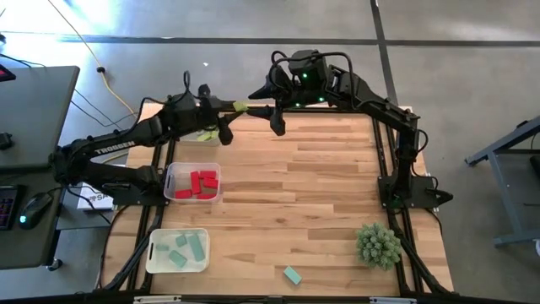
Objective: Sort & place blocks by color
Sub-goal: Put the light green block into the gray bin
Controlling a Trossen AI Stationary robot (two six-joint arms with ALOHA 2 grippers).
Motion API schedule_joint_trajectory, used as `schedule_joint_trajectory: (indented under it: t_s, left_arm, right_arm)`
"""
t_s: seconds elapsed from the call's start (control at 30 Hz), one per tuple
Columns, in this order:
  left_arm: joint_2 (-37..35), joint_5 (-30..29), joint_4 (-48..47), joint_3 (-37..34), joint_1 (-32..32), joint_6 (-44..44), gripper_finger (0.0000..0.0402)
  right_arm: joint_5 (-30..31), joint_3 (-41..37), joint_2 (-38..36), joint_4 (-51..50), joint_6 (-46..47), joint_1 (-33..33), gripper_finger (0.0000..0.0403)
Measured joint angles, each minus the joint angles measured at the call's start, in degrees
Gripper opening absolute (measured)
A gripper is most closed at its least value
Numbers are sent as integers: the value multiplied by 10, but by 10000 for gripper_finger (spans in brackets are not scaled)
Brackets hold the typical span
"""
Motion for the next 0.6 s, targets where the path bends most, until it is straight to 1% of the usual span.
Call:
schedule_joint_trajectory:
  t_s: [0.1, 0.17, 0.37, 0.6]
  left_arm:
    - [0, -36, -62, 0, 16, -28, 104]
    - [0, -47, -96, 0, 28, -46, 105]
    - [2, -52, -189, 0, 74, -73, 106]
    - [27, -52, -299, 0, 129, -83, 110]
  right_arm:
    - [0, 0, 0, -5, 12, 0, 216]
    - [0, 0, -1, -9, 15, 0, 216]
    - [0, 0, -1, -13, 16, 0, 216]
    - [0, 0, -1, -14, 30, 0, 216]
